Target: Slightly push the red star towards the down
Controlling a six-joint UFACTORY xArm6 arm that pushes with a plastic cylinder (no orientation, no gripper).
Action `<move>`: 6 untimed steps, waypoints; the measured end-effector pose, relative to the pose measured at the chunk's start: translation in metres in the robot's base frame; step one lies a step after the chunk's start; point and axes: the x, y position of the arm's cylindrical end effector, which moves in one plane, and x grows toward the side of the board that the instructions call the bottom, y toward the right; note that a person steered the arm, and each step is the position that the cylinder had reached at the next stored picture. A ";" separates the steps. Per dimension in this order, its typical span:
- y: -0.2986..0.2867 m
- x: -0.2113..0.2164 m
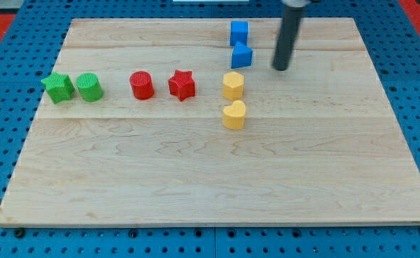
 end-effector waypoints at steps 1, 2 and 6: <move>-0.049 0.003; -0.047 0.003; -0.121 0.012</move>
